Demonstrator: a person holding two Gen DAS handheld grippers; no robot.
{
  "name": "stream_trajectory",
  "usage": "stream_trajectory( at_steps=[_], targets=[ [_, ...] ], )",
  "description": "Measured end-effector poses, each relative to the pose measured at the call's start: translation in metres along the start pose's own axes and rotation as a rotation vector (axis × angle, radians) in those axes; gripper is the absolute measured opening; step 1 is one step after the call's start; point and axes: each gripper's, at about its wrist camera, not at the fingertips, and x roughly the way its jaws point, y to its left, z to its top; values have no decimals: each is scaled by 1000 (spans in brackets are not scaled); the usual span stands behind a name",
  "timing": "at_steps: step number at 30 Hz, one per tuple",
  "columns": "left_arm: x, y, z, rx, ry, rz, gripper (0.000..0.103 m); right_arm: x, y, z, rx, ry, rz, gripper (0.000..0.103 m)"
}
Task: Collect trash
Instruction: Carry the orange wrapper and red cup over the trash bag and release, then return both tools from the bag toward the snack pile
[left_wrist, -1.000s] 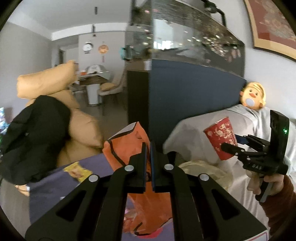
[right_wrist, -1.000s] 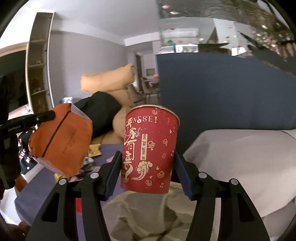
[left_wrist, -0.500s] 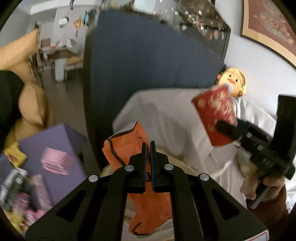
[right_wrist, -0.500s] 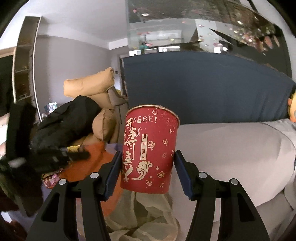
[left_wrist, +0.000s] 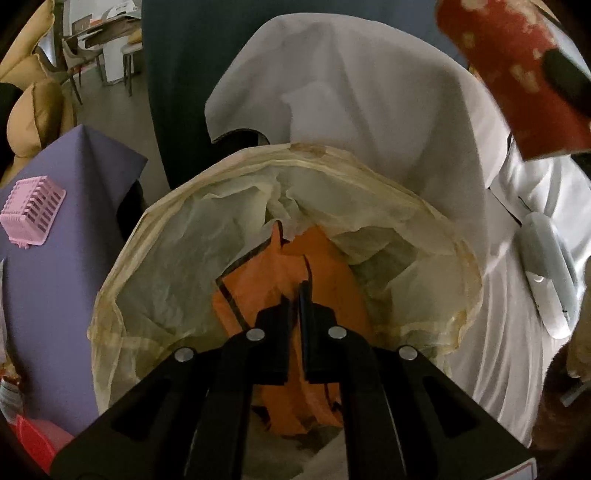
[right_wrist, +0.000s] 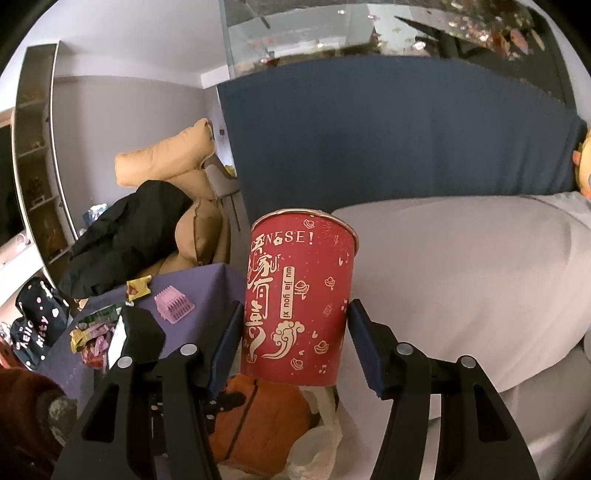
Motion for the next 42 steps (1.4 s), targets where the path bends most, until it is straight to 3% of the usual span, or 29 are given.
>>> stream_trajectory(
  at_steps=[2,4,11,17,26,35,42],
  targets=[
    [-8,3,0,-19,-5,-29,25,4,0,-3,9,11,12,54],
    [-24,9,-2,-45,-36,-55,34,10,3,-8,17,32,31,55],
    [-89,37,-20,-127,-133,-26,47,54,34,-33,-28,189,97,55],
    [-137,63,-49,-127,-234,92,56,108,57,-73,-21,396,135,55],
    [-169,123,-87,-264,-285,149,57,151,72,-115,-110,603,65,55],
    [-181,165,-115,-360,-309,174,59,149,84,-109,-115,599,26,57],
    [-200,200,-139,-438,-343,210,60,111,90,-80,-122,519,28,57]
  ],
)
